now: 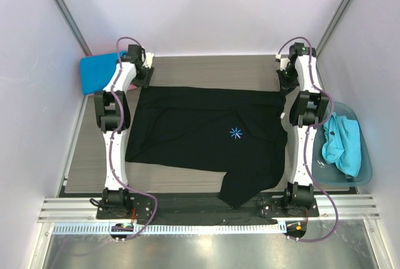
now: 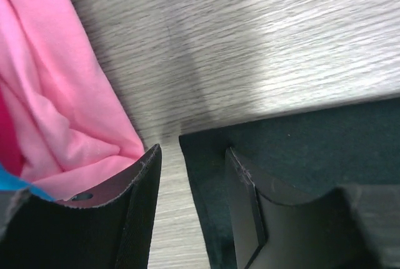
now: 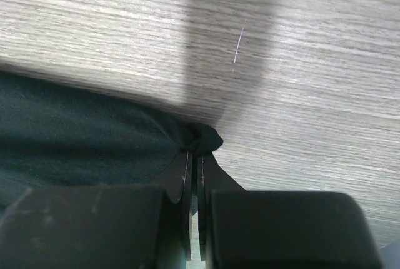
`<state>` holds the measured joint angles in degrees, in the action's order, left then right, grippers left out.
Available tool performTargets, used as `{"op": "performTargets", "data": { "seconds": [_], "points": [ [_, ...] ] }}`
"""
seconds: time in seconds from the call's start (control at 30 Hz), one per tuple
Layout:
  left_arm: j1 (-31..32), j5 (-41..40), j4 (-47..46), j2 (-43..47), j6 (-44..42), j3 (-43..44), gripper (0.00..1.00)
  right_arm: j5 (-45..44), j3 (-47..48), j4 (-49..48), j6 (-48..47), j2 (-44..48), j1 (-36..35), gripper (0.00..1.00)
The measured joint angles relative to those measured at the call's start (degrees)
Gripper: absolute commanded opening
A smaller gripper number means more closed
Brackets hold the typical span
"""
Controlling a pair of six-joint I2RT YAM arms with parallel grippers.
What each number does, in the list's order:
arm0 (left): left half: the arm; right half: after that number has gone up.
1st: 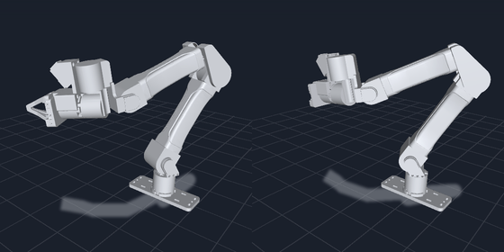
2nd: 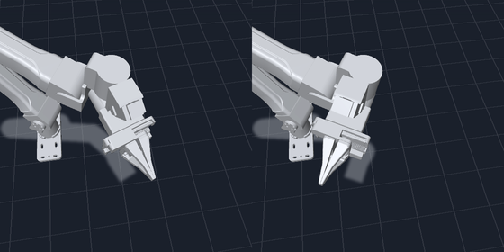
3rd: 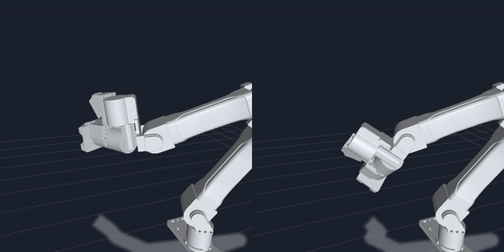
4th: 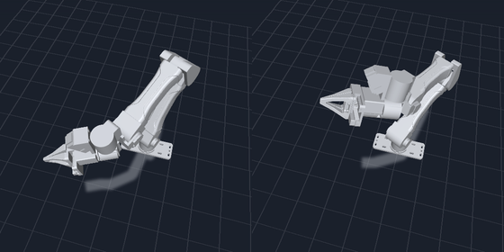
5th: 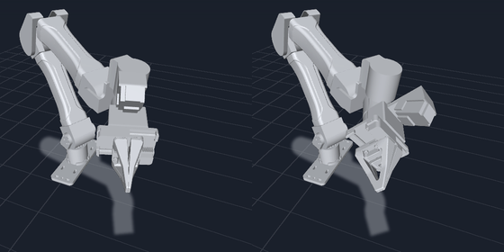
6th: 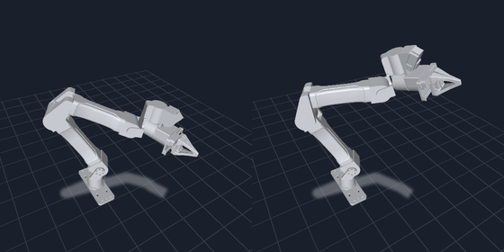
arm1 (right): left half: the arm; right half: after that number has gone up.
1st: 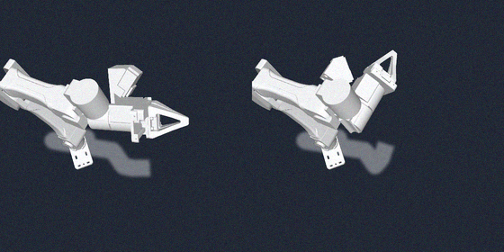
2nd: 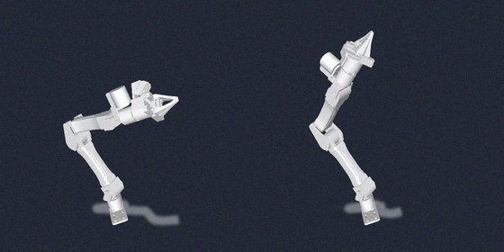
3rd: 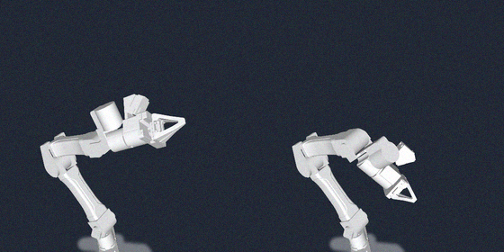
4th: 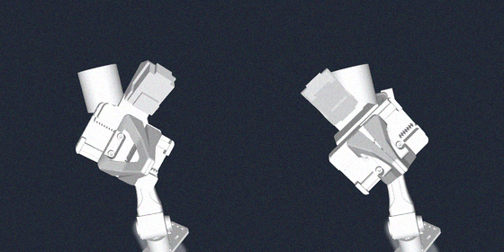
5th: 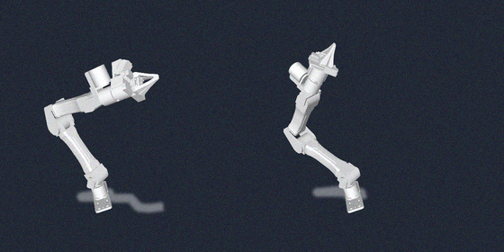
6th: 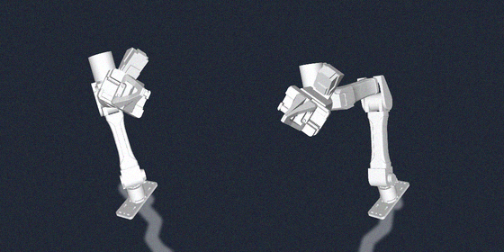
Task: Fold and stack the t-shirts
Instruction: Fold the tshirt
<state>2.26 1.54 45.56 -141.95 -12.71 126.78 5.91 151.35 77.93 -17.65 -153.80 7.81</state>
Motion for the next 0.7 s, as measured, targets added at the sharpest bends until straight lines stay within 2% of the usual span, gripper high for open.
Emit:
{"op": "performTargets", "data": {
  "seconds": [0.1,0.17,0.27,0.3,0.33,0.7],
  "points": [
    [-0.2,0.0,0.0,-0.6,0.0,0.7,0.44,-0.3,0.0,0.0,0.0,0.0,-0.2,0.01],
    [-0.2,0.3,0.0,-0.7,0.2,0.7,0.35,-0.7,0.0,0.0,0.0,0.0,-0.3,0.01],
    [-0.1,1.9,0.2,-0.8,0.3,0.7,0.16,-1.0,0.0,0.0,0.0,0.0,-0.4,0.01],
    [-0.1,2.6,0.2,-0.8,0.1,0.7,0.05,-1.1,0.0,0.0,0.0,0.0,-0.5,0.01],
    [0.0,3.0,0.3,-0.8,0.4,0.7,0.01,-1.2,0.0,0.0,0.0,0.0,-0.5,0.01],
    [-1.3,7.7,0.6,-0.4,0.5,0.7,0.00,-3.0,2.6,-1.9,2.5,0.3,-0.6,0.01]
  ]
}}
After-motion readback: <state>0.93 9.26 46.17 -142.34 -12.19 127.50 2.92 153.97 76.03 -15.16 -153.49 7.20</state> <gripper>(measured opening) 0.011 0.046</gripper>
